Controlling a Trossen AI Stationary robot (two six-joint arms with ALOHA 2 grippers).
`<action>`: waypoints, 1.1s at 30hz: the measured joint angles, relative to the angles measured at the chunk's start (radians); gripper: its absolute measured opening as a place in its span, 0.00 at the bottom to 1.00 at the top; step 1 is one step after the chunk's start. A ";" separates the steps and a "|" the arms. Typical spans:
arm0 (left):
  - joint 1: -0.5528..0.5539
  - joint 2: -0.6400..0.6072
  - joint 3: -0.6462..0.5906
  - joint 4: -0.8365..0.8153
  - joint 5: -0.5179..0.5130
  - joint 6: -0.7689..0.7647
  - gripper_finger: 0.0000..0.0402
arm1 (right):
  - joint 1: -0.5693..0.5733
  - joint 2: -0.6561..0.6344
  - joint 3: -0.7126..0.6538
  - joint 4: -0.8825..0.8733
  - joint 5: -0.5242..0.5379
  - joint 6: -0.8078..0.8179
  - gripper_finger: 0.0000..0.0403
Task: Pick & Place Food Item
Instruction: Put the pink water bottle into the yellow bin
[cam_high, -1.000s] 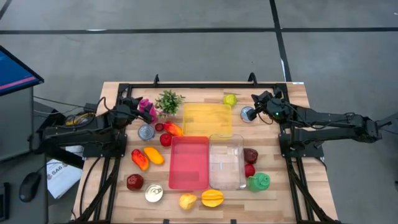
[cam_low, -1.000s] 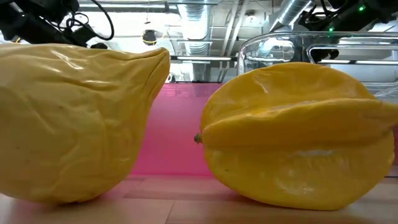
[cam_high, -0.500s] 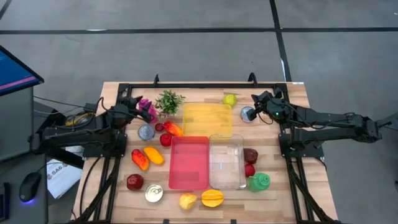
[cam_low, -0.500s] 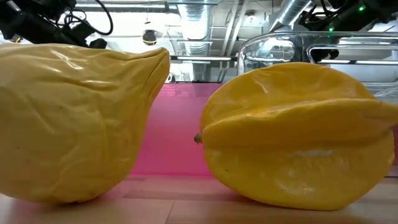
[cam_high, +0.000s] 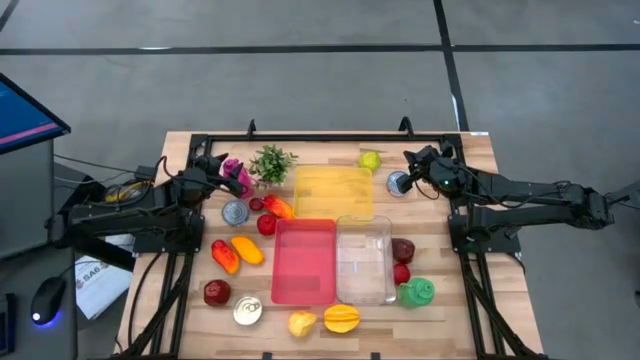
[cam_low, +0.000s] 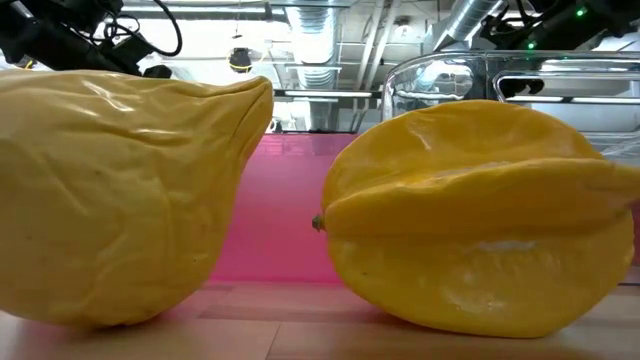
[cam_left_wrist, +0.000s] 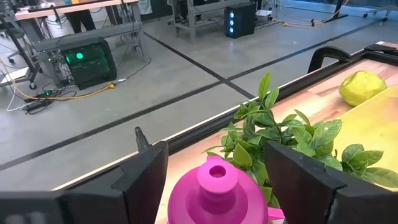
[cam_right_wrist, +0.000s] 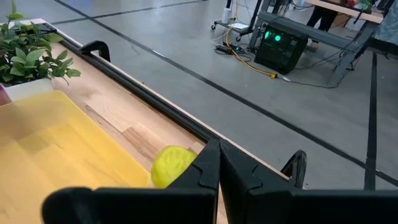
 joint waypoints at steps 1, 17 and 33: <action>0.000 0.000 0.000 0.000 0.000 0.000 0.63 | 0.000 0.000 0.000 0.000 0.000 0.000 0.00; 0.000 0.000 0.000 0.000 0.000 -0.003 0.39 | 0.000 0.000 0.000 -0.001 0.000 0.000 0.00; 0.000 0.000 0.000 0.002 0.001 -0.003 0.20 | 0.000 0.000 0.000 -0.001 0.000 0.000 0.00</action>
